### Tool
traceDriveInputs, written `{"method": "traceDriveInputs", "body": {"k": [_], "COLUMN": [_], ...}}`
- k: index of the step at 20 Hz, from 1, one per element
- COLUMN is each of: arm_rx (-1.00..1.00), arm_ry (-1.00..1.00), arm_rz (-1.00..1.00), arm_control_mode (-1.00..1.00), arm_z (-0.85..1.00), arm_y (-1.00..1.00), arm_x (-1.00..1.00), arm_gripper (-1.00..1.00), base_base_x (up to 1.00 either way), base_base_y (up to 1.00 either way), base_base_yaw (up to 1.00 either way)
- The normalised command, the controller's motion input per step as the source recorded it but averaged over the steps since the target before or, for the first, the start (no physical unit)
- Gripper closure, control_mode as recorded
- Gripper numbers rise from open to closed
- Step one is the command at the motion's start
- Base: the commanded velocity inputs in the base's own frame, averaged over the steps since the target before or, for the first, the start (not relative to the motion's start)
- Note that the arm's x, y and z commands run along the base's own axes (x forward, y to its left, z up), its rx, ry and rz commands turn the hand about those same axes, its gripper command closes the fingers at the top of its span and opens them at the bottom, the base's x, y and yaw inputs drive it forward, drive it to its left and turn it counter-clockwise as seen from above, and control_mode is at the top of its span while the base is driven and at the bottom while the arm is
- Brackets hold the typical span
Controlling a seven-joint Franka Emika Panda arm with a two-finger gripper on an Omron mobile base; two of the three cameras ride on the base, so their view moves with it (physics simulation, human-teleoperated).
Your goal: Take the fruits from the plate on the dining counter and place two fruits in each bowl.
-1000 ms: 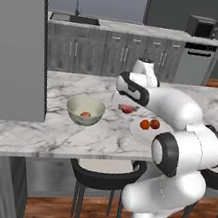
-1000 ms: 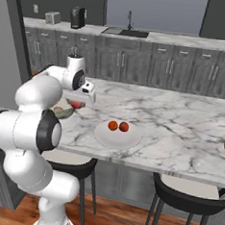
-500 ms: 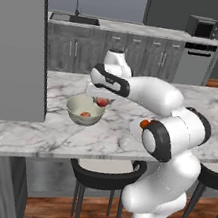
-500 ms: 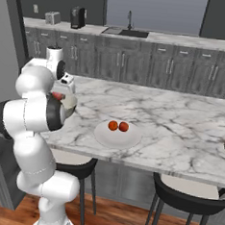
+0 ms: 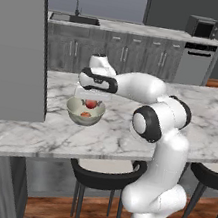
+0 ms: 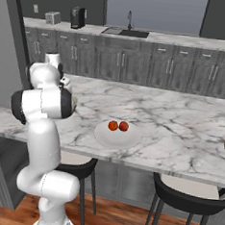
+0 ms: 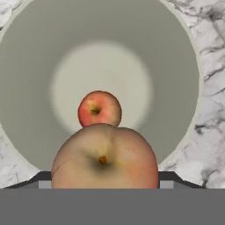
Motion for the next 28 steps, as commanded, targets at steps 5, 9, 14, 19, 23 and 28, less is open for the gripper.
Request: {"method": "traceDriveInputs", "body": {"k": [5,9,14,19,23,28], "arm_rx": [0.0,0.0,0.0,0.0,0.0,0.0], "arm_ry": [0.01,0.01,0.0,0.0,0.0,0.0], "arm_rz": [0.01,0.01,0.0,0.0,0.0,-0.02], "arm_control_mode": [-1.0,-1.0,-1.0,-1.0,-1.0,-1.0], "arm_z": [-0.35,-0.65,-0.37,0.0,0.02,0.03], "arm_y": [0.04,0.17,0.18,-0.03,-0.11,-0.21], "arm_x": [0.62,0.39,0.32,0.04,-0.04,-0.45], "arm_gripper": [1.0,1.0,-1.0,-1.0,-1.0,-1.0], "base_base_x": [0.0,0.0,0.0,0.0,0.0,0.0], "base_base_y": [0.0,0.0,0.0,0.0,0.0,0.0], "base_base_yaw": [0.0,0.0,0.0,0.0,0.0,0.0]}}
